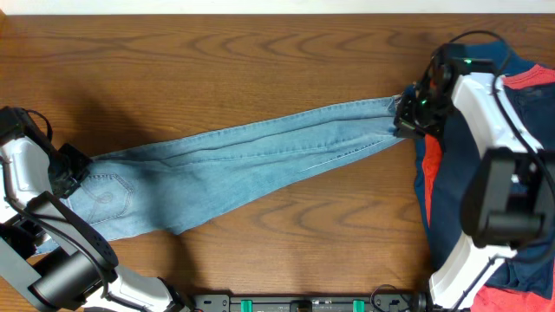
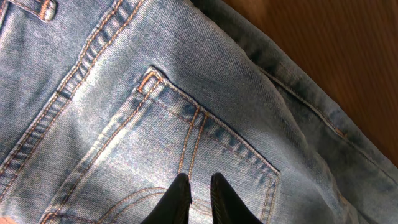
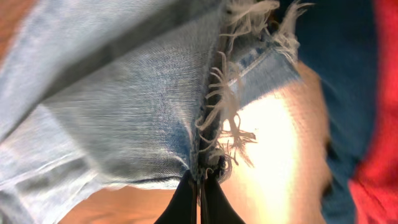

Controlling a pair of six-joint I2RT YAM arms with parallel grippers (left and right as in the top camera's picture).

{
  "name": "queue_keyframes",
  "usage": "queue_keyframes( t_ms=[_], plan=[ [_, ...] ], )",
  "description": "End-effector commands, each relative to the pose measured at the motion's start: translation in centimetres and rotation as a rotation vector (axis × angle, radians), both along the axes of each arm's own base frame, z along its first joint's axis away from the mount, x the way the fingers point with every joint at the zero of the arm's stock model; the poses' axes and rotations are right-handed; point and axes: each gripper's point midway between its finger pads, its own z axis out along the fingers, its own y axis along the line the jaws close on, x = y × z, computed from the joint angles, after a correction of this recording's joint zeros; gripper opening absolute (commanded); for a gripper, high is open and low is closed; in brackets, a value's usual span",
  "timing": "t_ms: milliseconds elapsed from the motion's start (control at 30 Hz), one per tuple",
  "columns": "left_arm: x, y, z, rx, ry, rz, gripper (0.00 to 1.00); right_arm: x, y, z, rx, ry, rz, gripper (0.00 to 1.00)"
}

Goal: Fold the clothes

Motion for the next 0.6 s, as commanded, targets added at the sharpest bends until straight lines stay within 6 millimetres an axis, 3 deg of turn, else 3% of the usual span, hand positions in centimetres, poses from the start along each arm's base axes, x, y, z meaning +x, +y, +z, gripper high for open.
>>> queue_keyframes(
  t_ms=[0,200,367,567],
  plan=[
    [0.3,0.4,1.2,0.036,-0.018,-0.008,0.15,0.2,-0.6,3.0,-0.046,-0.076,0.003,0.01],
    [0.3,0.4,1.2,0.035,-0.018,-0.008,0.15,-0.2,-0.4,5.4,-0.037,-0.127,0.003,0.01],
    [0.3,0.4,1.2,0.035,-0.018,-0.008,0.15,-0.1,-0.4,5.5,-0.038,-0.134,0.001,0.01],
    [0.3,0.4,1.2,0.035,-0.018,-0.008,0.15,2.7,-0.5,4.7,-0.030,-0.194,-0.083,0.01]
  ],
)
